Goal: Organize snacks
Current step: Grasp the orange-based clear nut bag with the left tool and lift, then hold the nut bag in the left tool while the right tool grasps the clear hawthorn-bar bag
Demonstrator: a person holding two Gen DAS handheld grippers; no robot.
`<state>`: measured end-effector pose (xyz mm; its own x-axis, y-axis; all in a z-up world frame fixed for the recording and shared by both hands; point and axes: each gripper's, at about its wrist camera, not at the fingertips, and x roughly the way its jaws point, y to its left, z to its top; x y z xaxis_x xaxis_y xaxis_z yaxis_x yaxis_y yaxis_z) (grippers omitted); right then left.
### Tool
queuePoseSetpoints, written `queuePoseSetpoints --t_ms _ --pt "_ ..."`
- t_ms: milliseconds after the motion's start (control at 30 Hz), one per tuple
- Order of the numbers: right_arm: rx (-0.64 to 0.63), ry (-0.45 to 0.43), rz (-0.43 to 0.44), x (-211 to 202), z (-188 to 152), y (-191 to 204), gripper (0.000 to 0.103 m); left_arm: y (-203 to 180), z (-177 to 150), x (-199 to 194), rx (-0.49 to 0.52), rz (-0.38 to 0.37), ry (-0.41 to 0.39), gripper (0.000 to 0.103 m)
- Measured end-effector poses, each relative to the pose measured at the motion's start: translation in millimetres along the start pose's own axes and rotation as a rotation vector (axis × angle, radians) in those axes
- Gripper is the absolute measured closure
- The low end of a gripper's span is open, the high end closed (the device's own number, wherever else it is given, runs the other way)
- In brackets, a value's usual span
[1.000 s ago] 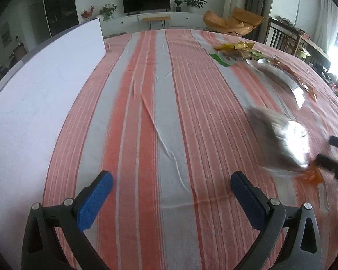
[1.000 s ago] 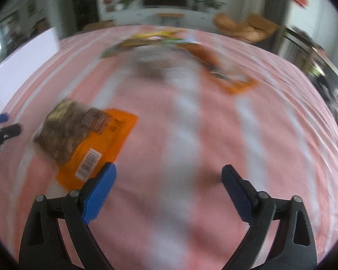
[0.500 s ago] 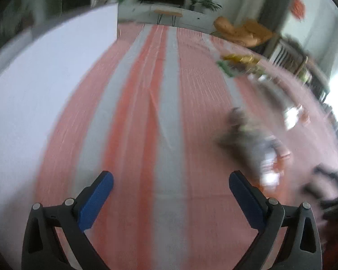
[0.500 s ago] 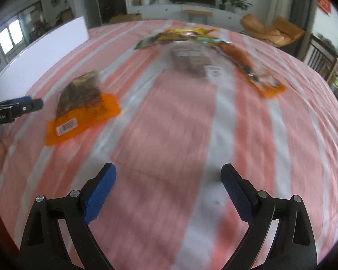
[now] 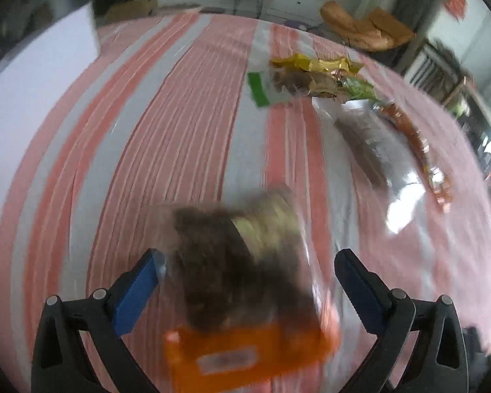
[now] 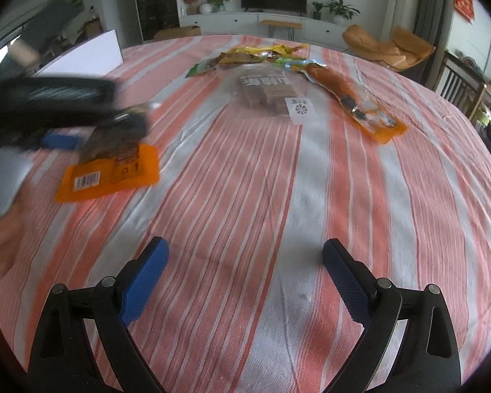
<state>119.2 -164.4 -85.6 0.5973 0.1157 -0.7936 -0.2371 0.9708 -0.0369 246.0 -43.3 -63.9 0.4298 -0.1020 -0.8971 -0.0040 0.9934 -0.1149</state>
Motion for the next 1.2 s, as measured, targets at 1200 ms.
queuePoseSetpoints --t_ms 1200 --pt "0.004 0.001 -0.002 2.7 1.5 0.3 0.005 118.3 -32.6 -22.7 0.067 0.089 -0.185 0.000"
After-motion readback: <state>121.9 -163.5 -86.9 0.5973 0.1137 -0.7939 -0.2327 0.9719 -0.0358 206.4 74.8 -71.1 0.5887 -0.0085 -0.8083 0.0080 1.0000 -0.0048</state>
